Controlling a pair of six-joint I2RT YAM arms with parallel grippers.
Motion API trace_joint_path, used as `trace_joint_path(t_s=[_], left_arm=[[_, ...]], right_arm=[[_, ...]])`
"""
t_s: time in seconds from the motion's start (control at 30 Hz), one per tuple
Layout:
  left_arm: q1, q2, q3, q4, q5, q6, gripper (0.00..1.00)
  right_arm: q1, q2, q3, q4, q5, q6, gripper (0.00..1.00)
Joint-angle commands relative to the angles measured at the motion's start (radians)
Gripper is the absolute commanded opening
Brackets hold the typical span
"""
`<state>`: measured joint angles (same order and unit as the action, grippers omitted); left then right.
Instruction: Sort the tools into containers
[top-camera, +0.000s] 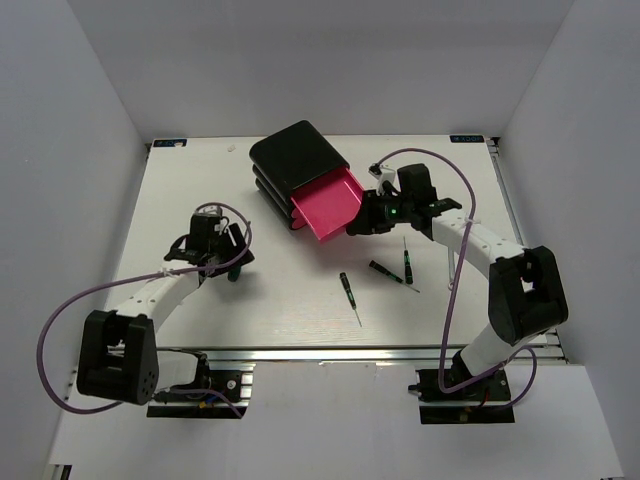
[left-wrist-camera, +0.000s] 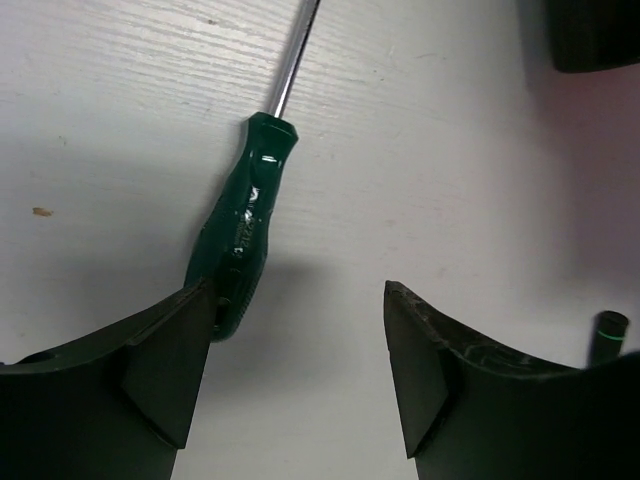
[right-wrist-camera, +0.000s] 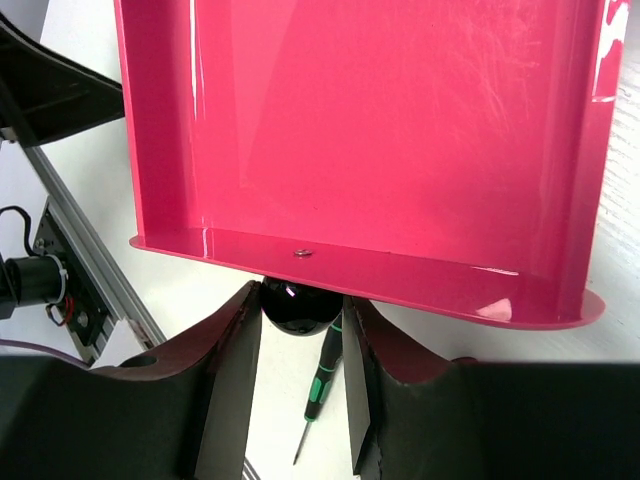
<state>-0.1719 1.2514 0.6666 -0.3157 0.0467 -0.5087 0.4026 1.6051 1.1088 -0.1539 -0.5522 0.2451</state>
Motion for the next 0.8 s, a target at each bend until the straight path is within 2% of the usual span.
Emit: trace_joint_path(t_s=[0.0,0.13,0.3,0.4,0.53,0.57,0.63,0.67,0.77], left_arm=[[-0.020,0.028,0.019,0.006,-0.080,0.041,0.77],[-0.057,0.106,0.054,0.009,-0.126,0.067,0.76],[-0.104,0.209,0.117,-0.031,-0.289,0.073,0.74],[-0.106,0.261,0.145,-0.039,-0.309,0.076,0.69],[-0.107,0.310,0.168,-0.055,-0.318,0.076,0.45],[-0.110,0.313,0.169,-0.059,-0.321,0.075,0.32],[-0.118,0.303,0.168,-0.068,-0.327,0.068,0.22],[-0.123,0.277,0.168,-0.074,-0.326,0.068,0.13],[-0.143,0.206,0.189,-0.112,-0.288,0.075,0.03]], right_arm=[[-0.016,-0.019,0.005,-0.018,0.029,-0.021,0.25],[-0.019,-0.022,0.013,-0.044,0.032,-0.046,0.52],[-0.018,-0.036,0.008,-0.058,0.029,-0.070,0.57],[-0.018,-0.046,0.008,-0.061,0.034,-0.082,0.57],[-0.021,-0.066,0.008,-0.067,0.044,-0.112,0.58],[-0.022,-0.071,0.008,-0.068,0.047,-0.130,0.58],[-0.025,-0.089,0.005,-0.072,0.051,-0.148,0.59],[-0.028,-0.096,0.005,-0.075,0.051,-0.158,0.59],[-0.039,-0.122,0.005,-0.098,0.049,-0.199,0.60]])
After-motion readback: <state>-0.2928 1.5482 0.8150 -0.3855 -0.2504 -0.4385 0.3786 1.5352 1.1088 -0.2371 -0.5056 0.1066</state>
